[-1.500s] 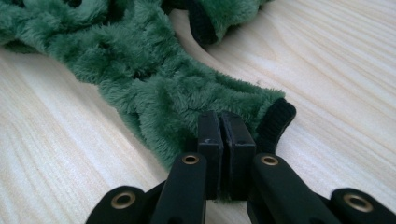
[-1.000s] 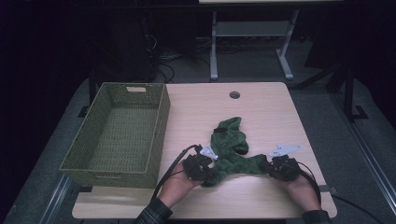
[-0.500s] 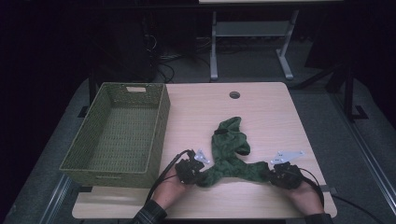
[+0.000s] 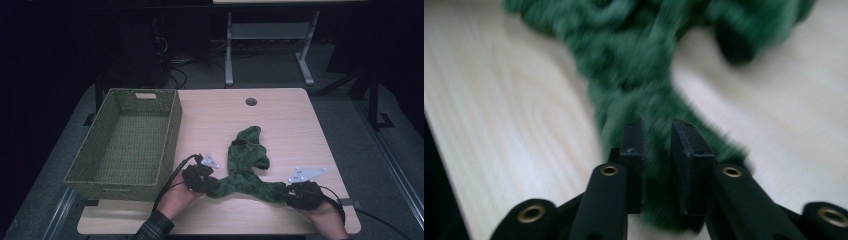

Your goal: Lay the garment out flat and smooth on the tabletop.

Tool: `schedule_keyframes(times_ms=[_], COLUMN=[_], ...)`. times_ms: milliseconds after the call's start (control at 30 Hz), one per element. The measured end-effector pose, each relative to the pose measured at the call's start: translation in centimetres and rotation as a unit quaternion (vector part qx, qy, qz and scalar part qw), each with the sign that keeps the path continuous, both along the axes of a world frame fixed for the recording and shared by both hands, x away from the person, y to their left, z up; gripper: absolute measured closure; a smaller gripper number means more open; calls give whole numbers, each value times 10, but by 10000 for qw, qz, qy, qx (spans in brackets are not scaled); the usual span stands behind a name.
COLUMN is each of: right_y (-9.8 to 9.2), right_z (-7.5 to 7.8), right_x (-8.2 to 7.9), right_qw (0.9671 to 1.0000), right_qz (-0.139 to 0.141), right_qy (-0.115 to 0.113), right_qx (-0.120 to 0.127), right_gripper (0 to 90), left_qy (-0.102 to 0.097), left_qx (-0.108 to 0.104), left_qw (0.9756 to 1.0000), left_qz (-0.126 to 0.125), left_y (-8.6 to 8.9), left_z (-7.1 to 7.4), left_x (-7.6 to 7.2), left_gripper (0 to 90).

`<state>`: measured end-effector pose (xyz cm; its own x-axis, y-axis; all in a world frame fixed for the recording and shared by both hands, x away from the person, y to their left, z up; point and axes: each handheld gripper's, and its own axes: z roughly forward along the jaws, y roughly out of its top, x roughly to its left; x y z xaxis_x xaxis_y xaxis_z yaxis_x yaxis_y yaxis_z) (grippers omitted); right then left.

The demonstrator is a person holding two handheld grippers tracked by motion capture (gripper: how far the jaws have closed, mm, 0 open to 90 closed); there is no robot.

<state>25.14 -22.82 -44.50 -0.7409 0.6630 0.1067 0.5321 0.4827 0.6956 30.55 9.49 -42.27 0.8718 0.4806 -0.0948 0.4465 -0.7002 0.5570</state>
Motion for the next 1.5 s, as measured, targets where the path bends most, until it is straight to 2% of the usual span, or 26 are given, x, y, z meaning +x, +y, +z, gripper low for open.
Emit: schedule_keyframes(times_ms=[100,167,233,367,400,500,600,767,900,933,967,1067,1100,1367,1500], right_y=[1,0,0,-2,-2,-1,-1,1,3,3,4,5,5,12,16], right_z=[6,7,7,4,2,-3,-7,-11,-14,-15,-16,-17,-18,-22,-25], right_x=[13,24,36,52,55,59,60,61,63,64,64,67,68,75,78], right_qw=[9999,9997,9993,9987,9987,9986,9987,9985,9984,9983,9981,9981,9979,9975,9977], right_qz=[-143,-213,-341,-504,-504,-511,-484,-489,-483,-483,-500,-485,-505,-510,-495], right_qy=[-71,-100,-97,-12,9,80,150,233,272,290,305,328,331,378,355], right_qx=[25,-1,73,76,87,98,108,126,148,159,178,203,231,294,304], right_gripper=[703,674,647,605,595,573,560,553,545,543,543,543,543,545,591], left_qy=[-151,-277,-367,-421,-435,-532,-536,-369,-191,-204,-209,-183,-178,-320,-343], left_qx=[-148,-237,-305,-486,-461,-444,-428,-241,-193,-147,-107,-147,-91,-396,-550], left_qw=[9998,9993,9989,9979,9979,9975,9975,9986,9991,9990,9990,9993,9993,9986,9979], left_qz=[3,-20,-27,-68,-99,-151,-196,-307,-333,-359,-380,-289,-311,-116,42], left_y=[-5,-11,-18,-33,-36,-48,-61,-78,-86,-87,-87,-85,-83,-62,-50], left_z=[14,23,29,38,40,41,39,28,16,15,14,14,15,32,37], left_x=[10,19,31,55,61,77,91,110,113,113,113,113,114,107,104], left_gripper=[677,644,615,564,557,541,531,530,585,617,687,832,848,861,861])
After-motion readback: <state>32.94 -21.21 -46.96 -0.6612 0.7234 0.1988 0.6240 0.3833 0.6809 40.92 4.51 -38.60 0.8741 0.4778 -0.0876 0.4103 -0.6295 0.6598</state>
